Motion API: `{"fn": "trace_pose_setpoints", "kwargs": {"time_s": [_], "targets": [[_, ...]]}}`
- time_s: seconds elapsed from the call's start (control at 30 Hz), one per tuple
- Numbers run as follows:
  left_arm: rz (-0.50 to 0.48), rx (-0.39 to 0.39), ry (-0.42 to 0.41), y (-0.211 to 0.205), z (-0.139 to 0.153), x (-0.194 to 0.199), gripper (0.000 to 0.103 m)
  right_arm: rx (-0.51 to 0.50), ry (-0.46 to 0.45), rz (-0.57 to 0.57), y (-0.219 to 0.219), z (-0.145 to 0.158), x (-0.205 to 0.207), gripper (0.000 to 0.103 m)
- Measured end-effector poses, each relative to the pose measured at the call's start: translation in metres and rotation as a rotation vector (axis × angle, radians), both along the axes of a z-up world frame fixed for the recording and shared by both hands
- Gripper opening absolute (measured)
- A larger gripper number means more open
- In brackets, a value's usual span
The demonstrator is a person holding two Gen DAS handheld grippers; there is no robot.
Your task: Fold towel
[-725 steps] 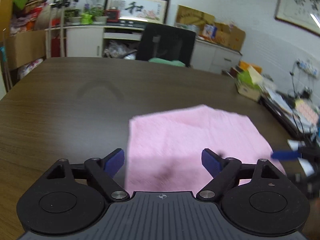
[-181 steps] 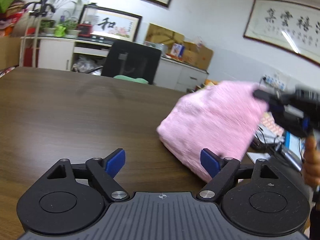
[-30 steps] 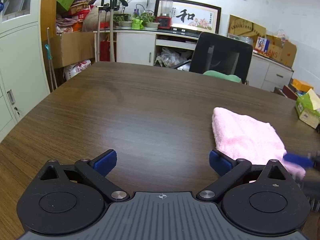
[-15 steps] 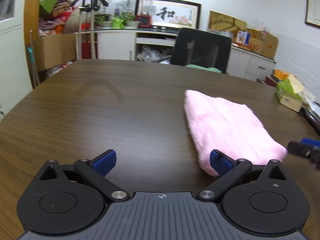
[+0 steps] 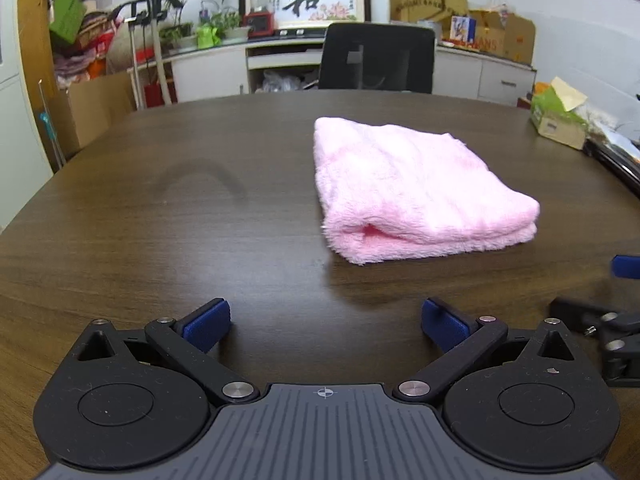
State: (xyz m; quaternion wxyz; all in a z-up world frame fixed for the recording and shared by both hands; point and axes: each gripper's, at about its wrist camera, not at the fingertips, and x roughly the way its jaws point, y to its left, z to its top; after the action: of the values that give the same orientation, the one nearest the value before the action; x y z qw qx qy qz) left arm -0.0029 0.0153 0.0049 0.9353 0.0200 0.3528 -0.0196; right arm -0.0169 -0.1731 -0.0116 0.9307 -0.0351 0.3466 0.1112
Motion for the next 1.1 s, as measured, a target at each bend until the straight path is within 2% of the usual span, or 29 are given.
{"fn": "trace_pose_setpoints", "kwargs": {"time_s": [0.03, 1.1], "targets": [[-0.004, 0.0, -0.001, -0.001, 0.0, -0.001, 0.103, 0.001, 0.002, -0.002, -0.001, -0.001, -0.001, 0.102], [0.054, -0.004, -0.011, -0.013, -0.001, -0.009, 0.103, 0.006, 0.008, -0.015, -0.003, -0.003, -0.002, 0.103]]}}
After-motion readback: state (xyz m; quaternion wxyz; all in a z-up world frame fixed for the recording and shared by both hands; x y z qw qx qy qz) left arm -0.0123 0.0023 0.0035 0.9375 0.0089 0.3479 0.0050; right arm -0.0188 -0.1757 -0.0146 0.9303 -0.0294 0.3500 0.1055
